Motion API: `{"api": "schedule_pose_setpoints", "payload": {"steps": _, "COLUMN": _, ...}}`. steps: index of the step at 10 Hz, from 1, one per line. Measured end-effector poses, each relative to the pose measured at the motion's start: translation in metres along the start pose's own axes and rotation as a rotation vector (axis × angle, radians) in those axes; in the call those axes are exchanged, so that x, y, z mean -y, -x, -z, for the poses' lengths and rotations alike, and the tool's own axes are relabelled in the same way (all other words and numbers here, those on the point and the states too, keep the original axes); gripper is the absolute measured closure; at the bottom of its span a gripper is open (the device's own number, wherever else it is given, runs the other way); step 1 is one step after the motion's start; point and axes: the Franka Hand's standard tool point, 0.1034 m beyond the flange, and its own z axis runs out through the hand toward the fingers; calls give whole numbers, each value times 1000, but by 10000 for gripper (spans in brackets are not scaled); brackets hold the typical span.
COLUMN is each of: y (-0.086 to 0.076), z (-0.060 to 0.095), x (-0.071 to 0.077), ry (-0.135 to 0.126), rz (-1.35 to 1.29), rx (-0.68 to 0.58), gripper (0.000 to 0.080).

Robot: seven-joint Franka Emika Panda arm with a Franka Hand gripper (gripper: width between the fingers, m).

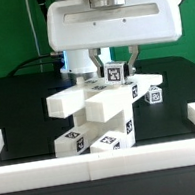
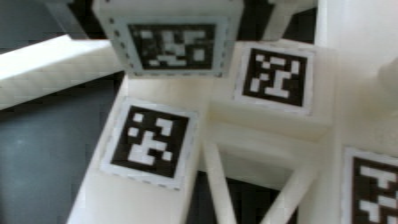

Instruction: Assemble chair

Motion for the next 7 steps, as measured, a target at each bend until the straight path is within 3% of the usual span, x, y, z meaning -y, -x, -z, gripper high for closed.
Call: {"api": "schedule_pose_setpoints", "payload": {"steps": 7, "y": 0, "z": 0, "x": -1, "ry": 1, "rz": -5, "rx": 3, "gripper": 527}}
